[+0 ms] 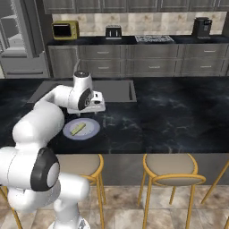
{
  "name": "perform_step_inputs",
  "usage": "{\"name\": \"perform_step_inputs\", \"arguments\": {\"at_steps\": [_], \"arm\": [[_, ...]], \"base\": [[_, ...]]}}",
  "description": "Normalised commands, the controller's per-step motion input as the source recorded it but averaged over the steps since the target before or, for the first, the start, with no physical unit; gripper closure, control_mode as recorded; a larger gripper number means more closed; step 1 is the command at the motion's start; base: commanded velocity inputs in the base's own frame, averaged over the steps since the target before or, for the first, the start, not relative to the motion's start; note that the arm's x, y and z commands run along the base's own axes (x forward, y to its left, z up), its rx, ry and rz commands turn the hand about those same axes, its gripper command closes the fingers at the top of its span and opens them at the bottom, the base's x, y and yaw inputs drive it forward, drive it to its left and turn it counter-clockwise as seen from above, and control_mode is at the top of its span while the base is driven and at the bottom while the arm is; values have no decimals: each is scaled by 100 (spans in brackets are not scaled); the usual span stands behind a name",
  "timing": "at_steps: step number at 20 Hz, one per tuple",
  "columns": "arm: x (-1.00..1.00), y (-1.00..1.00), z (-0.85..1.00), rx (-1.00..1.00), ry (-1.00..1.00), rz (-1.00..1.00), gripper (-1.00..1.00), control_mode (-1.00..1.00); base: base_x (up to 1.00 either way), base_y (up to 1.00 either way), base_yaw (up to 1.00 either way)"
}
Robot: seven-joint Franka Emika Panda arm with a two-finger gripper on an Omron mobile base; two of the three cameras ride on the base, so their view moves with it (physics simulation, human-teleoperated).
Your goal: Retrieve the butter from the fridge and place it on a plate on the dining table. Then retrieve the butter knife by the fridge and place it near the plate.
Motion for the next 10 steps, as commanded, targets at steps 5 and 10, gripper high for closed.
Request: {"name": "perform_step_inputs", "arguments": {"at_steps": [5,10], "arm": [[-100,100,62,0,2,20,-100,-100],[-100,100,37,0,1,28,-100,-100]], "base": [[0,0,0],[0,0,0]]}}
